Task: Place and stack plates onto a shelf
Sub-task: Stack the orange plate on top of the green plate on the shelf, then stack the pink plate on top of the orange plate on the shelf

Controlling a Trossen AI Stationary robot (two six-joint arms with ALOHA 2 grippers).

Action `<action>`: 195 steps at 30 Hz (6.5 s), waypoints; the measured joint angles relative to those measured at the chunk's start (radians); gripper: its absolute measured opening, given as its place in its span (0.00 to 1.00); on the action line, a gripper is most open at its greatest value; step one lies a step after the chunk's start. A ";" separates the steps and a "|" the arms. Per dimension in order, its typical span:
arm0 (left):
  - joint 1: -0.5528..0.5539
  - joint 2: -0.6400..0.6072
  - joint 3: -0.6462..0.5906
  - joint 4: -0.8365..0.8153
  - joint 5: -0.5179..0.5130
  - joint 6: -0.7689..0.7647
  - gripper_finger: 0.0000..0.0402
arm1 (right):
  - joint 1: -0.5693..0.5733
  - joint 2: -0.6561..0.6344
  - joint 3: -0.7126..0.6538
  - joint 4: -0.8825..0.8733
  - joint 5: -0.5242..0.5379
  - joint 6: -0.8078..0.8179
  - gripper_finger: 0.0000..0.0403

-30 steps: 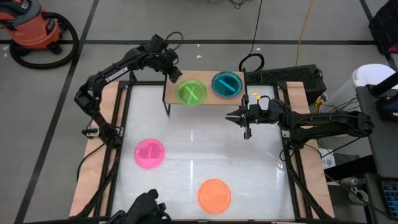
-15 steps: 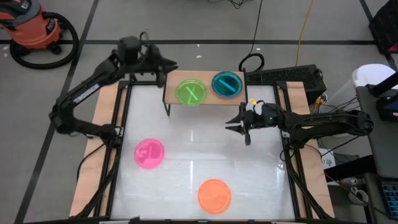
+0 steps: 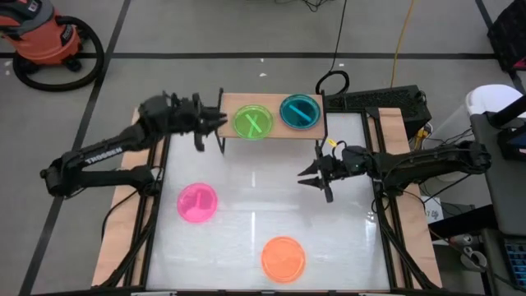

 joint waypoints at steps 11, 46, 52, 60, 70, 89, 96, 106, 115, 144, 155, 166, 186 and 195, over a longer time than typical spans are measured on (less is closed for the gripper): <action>-0.178 -0.078 -0.324 0.324 -0.166 -0.083 0.24 | 0.142 0.241 0.001 0.035 0.060 0.102 0.25; -0.275 -0.076 -0.358 0.306 -0.220 -0.062 0.24 | 0.406 0.791 0.190 0.260 -0.003 0.321 0.25; -0.279 -0.076 -0.358 0.305 -0.220 -0.060 0.24 | 0.405 0.787 0.190 0.268 0.037 0.290 0.25; -0.279 -0.076 -0.358 0.300 -0.220 -0.058 0.24 | 0.399 0.787 0.190 0.275 0.062 0.230 0.30; -0.279 -0.076 -0.358 0.283 -0.220 -0.059 0.24 | 0.386 0.786 0.190 0.187 0.088 0.276 0.45; -0.316 -0.076 -0.357 0.261 -0.219 -0.079 0.24 | 0.414 0.784 0.170 0.159 0.086 0.341 0.16; -0.331 -0.076 -0.357 0.261 -0.220 -0.089 0.24 | 0.405 0.785 0.169 0.173 0.080 0.320 0.02; -0.359 -0.076 -0.357 0.261 -0.200 -0.066 0.24 | 0.347 0.746 0.167 0.252 0.058 0.252 0.00; -0.364 -0.091 -0.357 0.331 -0.182 -0.088 0.24 | 0.169 0.521 0.167 0.268 0.129 0.071 0.00; -0.363 -0.115 -0.356 0.330 -0.183 -0.052 0.24 | -0.567 0.740 0.681 0.127 -0.124 0.219 0.00; -0.363 -0.115 -0.356 0.316 -0.183 -0.049 0.24 | -0.561 0.759 0.681 0.119 -0.051 0.145 0.08; -0.382 -0.115 -0.356 0.108 -0.241 -0.007 0.24 | -0.512 0.609 0.681 0.021 -0.177 0.095 0.36; -0.887 0.051 -0.140 -0.646 -0.691 -0.497 0.24 | -0.075 0.023 0.061 0.195 0.323 -0.063 0.35; -1.079 0.482 0.157 -0.936 -0.755 -0.606 0.23 | -0.008 -0.014 -0.098 0.442 0.402 -0.073 0.35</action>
